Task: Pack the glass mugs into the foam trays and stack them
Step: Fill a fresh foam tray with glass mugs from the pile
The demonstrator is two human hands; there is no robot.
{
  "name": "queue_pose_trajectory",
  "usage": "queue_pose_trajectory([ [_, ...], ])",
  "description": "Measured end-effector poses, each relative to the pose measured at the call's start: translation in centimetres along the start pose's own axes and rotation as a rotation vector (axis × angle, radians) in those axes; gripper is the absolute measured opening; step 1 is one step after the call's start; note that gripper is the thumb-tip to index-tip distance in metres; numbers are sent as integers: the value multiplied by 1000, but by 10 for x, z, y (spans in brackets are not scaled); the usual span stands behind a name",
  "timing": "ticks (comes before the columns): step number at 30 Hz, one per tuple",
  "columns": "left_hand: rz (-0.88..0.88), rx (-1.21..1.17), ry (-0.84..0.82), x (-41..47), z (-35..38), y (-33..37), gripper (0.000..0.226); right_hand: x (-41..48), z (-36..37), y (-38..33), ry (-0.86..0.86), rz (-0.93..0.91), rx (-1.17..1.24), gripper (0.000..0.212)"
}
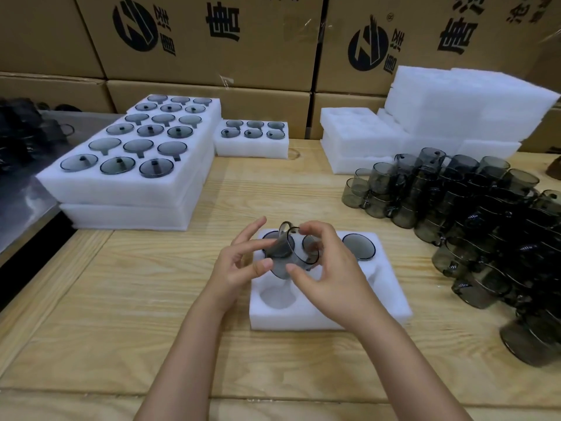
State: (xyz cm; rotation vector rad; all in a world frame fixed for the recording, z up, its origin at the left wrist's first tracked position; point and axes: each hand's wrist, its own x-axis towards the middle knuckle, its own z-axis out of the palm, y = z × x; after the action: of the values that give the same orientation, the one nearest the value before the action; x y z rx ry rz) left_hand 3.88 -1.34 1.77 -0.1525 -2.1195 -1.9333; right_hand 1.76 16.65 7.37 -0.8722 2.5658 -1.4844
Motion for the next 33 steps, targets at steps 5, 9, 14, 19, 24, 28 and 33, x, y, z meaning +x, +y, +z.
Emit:
queue_pose_trajectory([
  [5, -41, -111, -73, -2, -1, 1, 57, -7, 0, -1, 45, -26, -58, 53],
  [9, -83, -185, -56, -4, 1, 3, 67, -16, 14, -2, 10, 15, -149, 59],
  [14, -85, -116, -80, -3, 1, 1, 69, -15, 15, -6, -3, -16, -268, 60],
  [19, -78, -99, -84, -2, 1, 0, 71, -13, 9, -11, -54, -47, -363, 59],
  [24, -81, -81, -77, -1, 1, -1, 68, -14, 17, -17, 0, -74, -574, 57],
  [28, -76, -61, -77, -1, 0, -4, 66, -15, 24, -22, 27, -59, -674, 54],
  [33, -80, -59, -77, 0, -1, -8, 60, -12, 27, -20, 30, -9, -698, 60],
])
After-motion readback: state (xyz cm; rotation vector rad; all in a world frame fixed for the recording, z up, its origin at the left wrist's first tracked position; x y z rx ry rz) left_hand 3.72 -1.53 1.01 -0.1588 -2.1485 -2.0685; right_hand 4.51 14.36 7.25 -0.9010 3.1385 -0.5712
